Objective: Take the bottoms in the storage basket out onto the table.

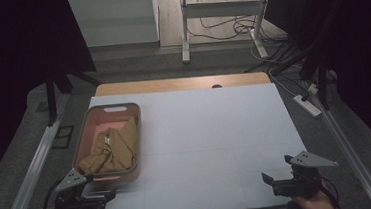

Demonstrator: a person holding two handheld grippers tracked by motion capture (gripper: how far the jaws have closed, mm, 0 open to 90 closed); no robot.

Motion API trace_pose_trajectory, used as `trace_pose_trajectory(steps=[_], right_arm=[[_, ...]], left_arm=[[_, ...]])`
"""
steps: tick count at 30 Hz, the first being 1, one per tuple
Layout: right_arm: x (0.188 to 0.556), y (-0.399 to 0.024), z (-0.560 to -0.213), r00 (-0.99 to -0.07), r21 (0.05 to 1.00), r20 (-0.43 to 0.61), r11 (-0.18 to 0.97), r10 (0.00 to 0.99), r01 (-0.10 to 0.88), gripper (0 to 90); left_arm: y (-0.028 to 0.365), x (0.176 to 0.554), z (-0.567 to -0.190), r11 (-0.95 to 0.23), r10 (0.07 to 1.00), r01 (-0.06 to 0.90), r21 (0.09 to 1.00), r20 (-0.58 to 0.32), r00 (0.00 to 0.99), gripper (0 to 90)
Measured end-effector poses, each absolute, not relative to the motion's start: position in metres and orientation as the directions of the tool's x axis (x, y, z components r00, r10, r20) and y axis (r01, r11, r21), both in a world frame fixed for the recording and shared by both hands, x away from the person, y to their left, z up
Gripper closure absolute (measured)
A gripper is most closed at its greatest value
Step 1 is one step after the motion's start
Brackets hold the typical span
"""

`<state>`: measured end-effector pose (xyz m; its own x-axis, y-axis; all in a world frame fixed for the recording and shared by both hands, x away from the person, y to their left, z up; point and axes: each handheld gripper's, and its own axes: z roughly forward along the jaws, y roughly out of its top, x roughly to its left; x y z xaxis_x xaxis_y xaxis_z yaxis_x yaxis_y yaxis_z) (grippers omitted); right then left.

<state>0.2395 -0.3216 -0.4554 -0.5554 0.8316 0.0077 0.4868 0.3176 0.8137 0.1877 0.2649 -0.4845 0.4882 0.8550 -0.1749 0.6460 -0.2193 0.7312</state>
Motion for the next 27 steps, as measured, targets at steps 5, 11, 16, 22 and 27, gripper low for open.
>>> trace_pose_trajectory(steps=[5,11,16,22,27], right_arm=[[0.2405,-0.3206,-0.4555,-0.56,0.802,0.017,0.323,0.828,0.503,0.3],[0.2433,-0.3215,-0.4563,-0.564,0.793,0.044,0.315,0.825,0.522,0.3],[0.2434,-0.3184,-0.4569,-0.573,0.783,0.022,0.343,0.819,0.519,0.4],[0.2441,-0.3183,-0.4572,-0.577,0.781,0.025,0.345,0.816,0.521,0.4],[0.2441,-0.3166,-0.4576,-0.589,0.774,0.019,0.361,0.808,0.52,0.4]], left_arm=[[0.2643,0.1877,-0.485,-0.229,0.852,0.648,0.726,-0.172,0.494,3.0],[0.2632,0.1877,-0.485,-0.241,0.853,0.652,0.719,-0.164,0.495,2.9],[0.2618,0.1879,-0.4851,-0.249,0.853,0.653,0.715,-0.157,0.497,1.9],[0.2609,0.188,-0.4851,-0.257,0.853,0.653,0.712,-0.15,0.499,1.2],[0.2604,0.1885,-0.4852,-0.264,0.85,0.656,0.708,-0.151,0.505,0.1]])
